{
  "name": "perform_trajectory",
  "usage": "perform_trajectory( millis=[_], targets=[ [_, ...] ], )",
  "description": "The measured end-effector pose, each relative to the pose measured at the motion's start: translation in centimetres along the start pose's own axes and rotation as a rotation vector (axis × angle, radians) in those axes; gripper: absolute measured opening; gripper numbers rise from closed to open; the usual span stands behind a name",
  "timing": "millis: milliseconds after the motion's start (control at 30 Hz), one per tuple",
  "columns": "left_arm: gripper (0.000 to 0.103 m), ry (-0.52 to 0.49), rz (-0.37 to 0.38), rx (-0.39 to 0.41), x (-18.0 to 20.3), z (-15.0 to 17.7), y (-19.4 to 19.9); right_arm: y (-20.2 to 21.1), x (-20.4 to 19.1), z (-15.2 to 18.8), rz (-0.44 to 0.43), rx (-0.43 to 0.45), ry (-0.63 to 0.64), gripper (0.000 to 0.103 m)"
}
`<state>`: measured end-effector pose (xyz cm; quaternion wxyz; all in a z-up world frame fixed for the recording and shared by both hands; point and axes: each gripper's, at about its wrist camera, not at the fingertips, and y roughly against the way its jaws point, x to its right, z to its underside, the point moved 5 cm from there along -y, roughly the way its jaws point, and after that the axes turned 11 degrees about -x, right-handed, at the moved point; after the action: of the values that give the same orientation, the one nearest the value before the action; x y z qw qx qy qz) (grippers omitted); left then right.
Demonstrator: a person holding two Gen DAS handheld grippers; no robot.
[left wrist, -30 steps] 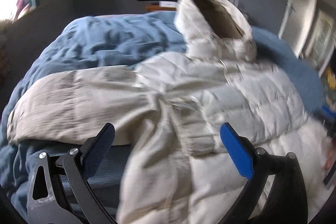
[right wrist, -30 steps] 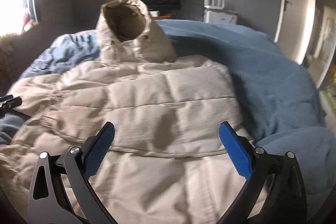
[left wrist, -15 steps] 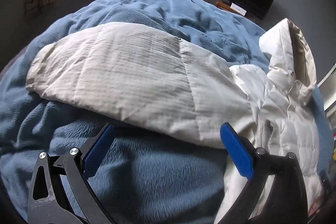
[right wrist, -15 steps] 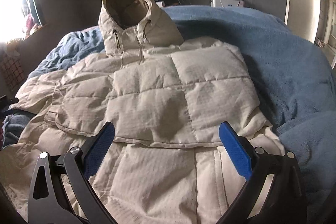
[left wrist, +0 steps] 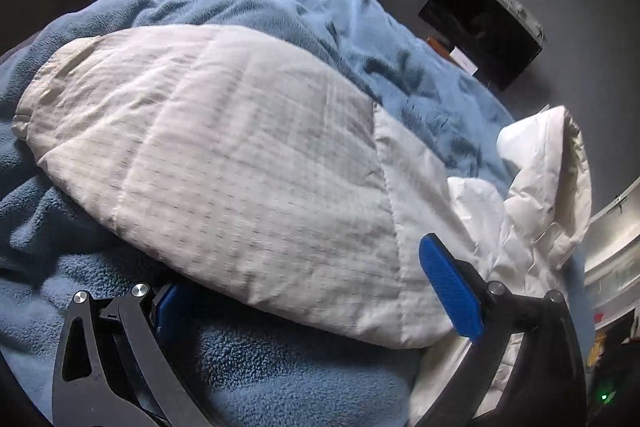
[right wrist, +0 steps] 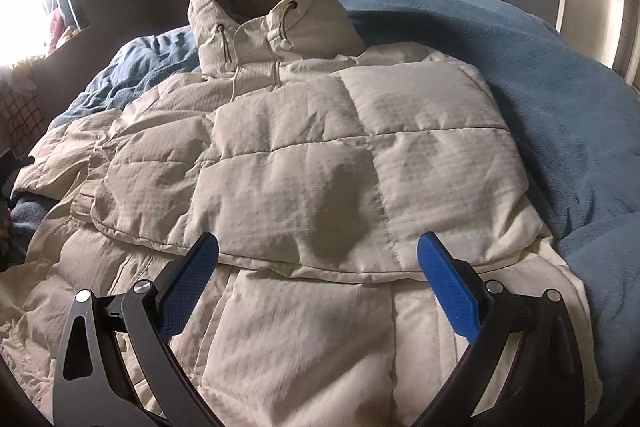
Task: Fold large clothes
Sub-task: 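Grasp the other sleeve with the left gripper and fold it across the body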
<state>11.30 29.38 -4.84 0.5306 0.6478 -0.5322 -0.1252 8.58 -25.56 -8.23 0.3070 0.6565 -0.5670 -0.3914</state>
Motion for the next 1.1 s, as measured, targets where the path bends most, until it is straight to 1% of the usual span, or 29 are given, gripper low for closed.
perform_trajectory(
  millis=[67,133,200,300,400,467,500,533,567,600,633,667,700,733,800,867,1000,1033,1100],
  targets=[
    [0.093,-0.025,-0.041,0.014,0.5,0.1,0.4,-0.1,-0.2,0.0,-0.003,0.0,0.009,0.095],
    [0.092,-0.031,-0.059,0.024,0.6,-0.1,0.5,-0.2,-0.3,0.0,-0.008,-0.002,0.015,0.095],
    [0.088,-0.019,-0.072,0.021,0.6,-0.2,0.5,-0.3,-0.5,0.0,-0.011,-0.004,0.018,0.095],
    [0.088,-0.041,-0.099,0.057,1.1,-0.4,1.5,-0.3,-0.6,0.0,-0.017,-0.003,0.024,0.095],
    [0.088,-0.052,-0.148,0.076,0.8,-1.2,0.8,-0.4,-0.6,0.0,-0.018,-0.005,0.023,0.095],
    [0.089,-0.032,-0.117,0.079,0.4,-1.9,-0.1,-0.4,-0.6,0.0,-0.019,-0.006,0.024,0.095],
    [0.086,-0.013,-0.108,0.082,-0.1,-2.2,-0.4,-0.4,-0.6,0.0,-0.018,-0.006,0.026,0.095],
    [0.069,0.006,-0.122,0.1,-0.4,-2.4,-0.2,-0.5,-0.7,0.0,-0.018,-0.006,0.028,0.095],
    [0.054,0.019,-0.15,0.115,-0.8,-2.4,0.2,-0.4,-0.7,0.0,-0.017,-0.005,0.03,0.095],
    [0.024,0.02,-0.155,0.127,-0.8,-2.5,0.5,-0.4,-0.7,0.0,-0.017,-0.004,0.031,0.095],
    [0.013,0.012,-0.106,0.152,-0.7,-2.5,1.2,-0.4,-0.8,0.0,-0.017,-0.004,0.033,0.095],
    [0.012,-0.002,-0.093,0.175,-0.3,-2.5,2.0,-0.4,-0.9,0.1,-0.017,-0.003,0.035,0.095],
    [0.01,-0.021,-0.108,0.194,0.1,-2.5,2.5,-0.4,-0.9,0.1,-0.019,-0.002,0.037,0.095],
    [0.008,-0.059,-0.121,0.223,1.1,-2.4,3.4,-0.4,-1.0,0.1,-0.02,-0.001,0.039,0.095],
    [0.007,-0.138,-0.146,0.268,3.5,-2.2,5.1,-0.3,-1.1,0.1,-0.023,0.003,0.046,0.095],
    [0.006,-0.195,-0.146,0.297,5.6,-1.9,6.4,-0.2,-1.1,0.1,-0.026,0.007,0.05,0.095],
    [0.005,-0.304,-0.101,0.334,10.9,-1.1,9.1,0.1,-0.9,0.2,-0.041,0.021,0.043,0.095],
    [0.005,-0.34,-0.084,0.337,12.7,-0.7,9.7,0.1,-0.8,0.2,-0.046,0.023,0.039,0.095],
    [0.005,-0.378,-0.04,0.342,15.0,0.0,10.4,0.3,-0.6,0.2,-0.055,0.029,0.034,0.095]
  ],
)
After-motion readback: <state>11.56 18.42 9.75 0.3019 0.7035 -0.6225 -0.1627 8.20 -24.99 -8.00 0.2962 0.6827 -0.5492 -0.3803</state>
